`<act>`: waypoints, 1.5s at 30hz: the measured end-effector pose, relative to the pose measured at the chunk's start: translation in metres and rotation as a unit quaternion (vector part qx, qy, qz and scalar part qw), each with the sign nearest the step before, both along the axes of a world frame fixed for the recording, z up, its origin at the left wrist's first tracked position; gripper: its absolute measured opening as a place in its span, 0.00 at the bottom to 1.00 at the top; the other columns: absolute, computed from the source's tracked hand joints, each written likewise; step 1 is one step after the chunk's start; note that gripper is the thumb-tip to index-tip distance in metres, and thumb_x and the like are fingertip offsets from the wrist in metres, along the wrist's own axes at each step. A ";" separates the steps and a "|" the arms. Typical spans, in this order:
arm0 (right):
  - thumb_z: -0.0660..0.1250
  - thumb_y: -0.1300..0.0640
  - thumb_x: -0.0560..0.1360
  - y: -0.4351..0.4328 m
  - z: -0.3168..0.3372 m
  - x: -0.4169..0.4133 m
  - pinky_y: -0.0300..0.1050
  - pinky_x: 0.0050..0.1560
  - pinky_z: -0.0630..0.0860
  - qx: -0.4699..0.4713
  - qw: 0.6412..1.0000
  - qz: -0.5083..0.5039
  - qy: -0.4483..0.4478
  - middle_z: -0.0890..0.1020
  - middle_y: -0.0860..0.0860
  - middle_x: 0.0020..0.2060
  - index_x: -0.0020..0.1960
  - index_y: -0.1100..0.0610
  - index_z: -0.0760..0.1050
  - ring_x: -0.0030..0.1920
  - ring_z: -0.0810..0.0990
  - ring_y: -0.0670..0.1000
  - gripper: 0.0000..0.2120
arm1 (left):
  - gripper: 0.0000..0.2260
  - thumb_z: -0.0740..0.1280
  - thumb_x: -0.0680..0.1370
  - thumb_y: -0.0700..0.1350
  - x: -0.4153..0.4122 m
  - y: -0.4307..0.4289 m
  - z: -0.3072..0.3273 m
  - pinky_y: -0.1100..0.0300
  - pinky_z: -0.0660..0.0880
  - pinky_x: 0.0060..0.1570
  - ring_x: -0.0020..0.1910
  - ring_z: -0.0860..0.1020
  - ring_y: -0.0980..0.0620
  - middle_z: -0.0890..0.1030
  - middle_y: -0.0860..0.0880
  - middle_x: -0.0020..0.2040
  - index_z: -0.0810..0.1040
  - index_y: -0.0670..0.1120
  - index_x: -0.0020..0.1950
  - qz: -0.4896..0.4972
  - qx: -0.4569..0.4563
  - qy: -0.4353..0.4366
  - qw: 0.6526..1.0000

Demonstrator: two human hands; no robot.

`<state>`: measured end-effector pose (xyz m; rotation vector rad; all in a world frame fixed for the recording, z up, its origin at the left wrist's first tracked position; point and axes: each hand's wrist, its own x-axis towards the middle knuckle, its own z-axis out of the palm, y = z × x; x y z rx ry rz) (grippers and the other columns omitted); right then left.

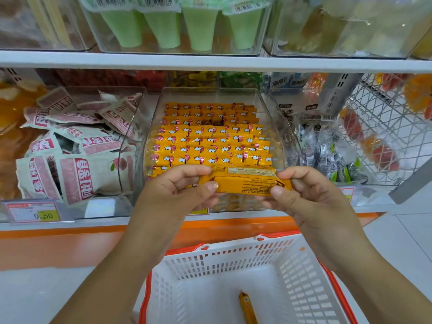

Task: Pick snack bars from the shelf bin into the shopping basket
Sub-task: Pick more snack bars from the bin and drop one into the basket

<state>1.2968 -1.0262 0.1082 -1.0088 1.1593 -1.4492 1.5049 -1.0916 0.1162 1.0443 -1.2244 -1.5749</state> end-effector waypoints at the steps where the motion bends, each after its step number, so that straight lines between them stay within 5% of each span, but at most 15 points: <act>1: 0.80 0.47 0.61 0.000 0.000 0.000 0.45 0.49 0.81 0.001 1.000 0.002 -0.010 0.85 0.59 0.51 0.47 0.52 0.80 0.48 0.85 0.62 0.19 | 0.15 0.71 0.66 0.42 0.001 0.000 0.000 0.62 0.81 0.41 0.44 0.86 0.47 0.87 0.46 0.46 0.82 0.45 0.52 -0.001 0.006 0.005 1.000; 9: 0.71 0.56 0.62 -0.004 0.004 0.002 0.41 0.41 0.82 0.024 0.998 -0.017 -0.058 0.85 0.62 0.46 0.52 0.63 0.76 0.44 0.86 0.60 0.21 | 0.09 0.66 0.75 0.36 0.002 -0.001 -0.001 0.63 0.81 0.39 0.44 0.86 0.46 0.86 0.41 0.45 0.82 0.44 0.52 -0.008 0.036 0.036 0.999; 15: 0.70 0.63 0.64 -0.002 0.008 -0.003 0.42 0.46 0.82 0.031 0.996 0.022 -0.076 0.85 0.62 0.49 0.59 0.63 0.76 0.50 0.85 0.60 0.23 | 0.19 0.68 0.69 0.40 0.010 -0.004 -0.001 0.59 0.81 0.53 0.51 0.85 0.48 0.86 0.44 0.51 0.79 0.49 0.60 -0.063 0.012 0.024 0.998; 21: 0.80 0.44 0.59 -0.004 0.000 -0.001 0.43 0.42 0.82 0.018 0.999 -0.022 -0.017 0.83 0.54 0.36 0.37 0.52 0.80 0.45 0.86 0.61 0.16 | 0.06 0.67 0.76 0.43 0.004 -0.002 -0.004 0.63 0.81 0.42 0.41 0.86 0.49 0.85 0.47 0.38 0.81 0.43 0.41 -0.013 -0.015 -0.050 0.999; 26: 0.73 0.51 0.63 -0.006 -0.003 0.001 0.42 0.37 0.82 0.027 0.997 -0.035 -0.061 0.79 0.53 0.31 0.31 0.52 0.75 0.43 0.86 0.62 0.08 | 0.11 0.64 0.80 0.42 -0.002 -0.002 -0.007 0.60 0.82 0.40 0.42 0.86 0.48 0.84 0.51 0.35 0.73 0.41 0.39 -0.032 -0.038 -0.098 0.994; 30: 0.82 0.46 0.59 -0.010 -0.003 0.006 0.46 0.39 0.82 0.052 0.992 -0.015 -0.115 0.79 0.70 0.47 0.47 0.60 0.74 0.48 0.85 0.66 0.27 | 0.11 0.64 0.81 0.44 -0.008 -0.006 -0.009 0.65 0.79 0.37 0.37 0.85 0.53 0.85 0.49 0.35 0.74 0.43 0.40 -0.003 -0.079 -0.158 0.984; 33: 0.85 0.44 0.51 -0.018 -0.006 0.008 0.45 0.39 0.82 0.060 0.990 -0.033 -0.122 0.81 0.67 0.48 0.53 0.61 0.73 0.47 0.85 0.66 0.39 | 0.05 0.65 0.81 0.45 -0.014 -0.016 -0.010 0.66 0.78 0.35 0.34 0.83 0.55 0.85 0.51 0.36 0.77 0.47 0.46 0.024 -0.093 -0.182 0.979; 38: 0.86 0.44 0.49 -0.042 -0.005 0.008 0.43 0.39 0.82 0.050 0.990 -0.076 -0.106 0.83 0.63 0.45 0.57 0.62 0.73 0.47 0.85 0.66 0.44 | 0.05 0.64 0.81 0.48 -0.023 -0.033 -0.014 0.63 0.80 0.40 0.39 0.82 0.63 0.84 0.58 0.39 0.75 0.58 0.53 0.052 -0.138 -0.214 0.966; 41: 0.80 0.48 0.59 -0.068 0.011 0.008 0.43 0.44 0.82 0.005 0.997 -0.068 -0.034 0.85 0.60 0.47 0.56 0.61 0.74 0.50 0.85 0.62 0.32 | 0.13 0.63 0.81 0.52 -0.019 -0.045 -0.014 0.74 0.73 0.44 0.50 0.77 0.68 0.79 0.66 0.48 0.71 0.66 0.63 0.083 -0.199 -0.286 0.934; 45: 0.72 0.57 0.73 -0.114 0.031 0.008 0.38 0.46 0.79 -0.026 0.982 -0.097 0.163 0.86 0.46 0.44 0.50 0.51 0.76 0.46 0.85 0.48 0.08 | 0.22 0.61 0.81 0.56 -0.013 -0.061 -0.020 0.61 0.63 0.68 0.70 0.65 0.59 0.69 0.64 0.67 0.66 0.60 0.75 0.064 -0.276 -0.400 0.871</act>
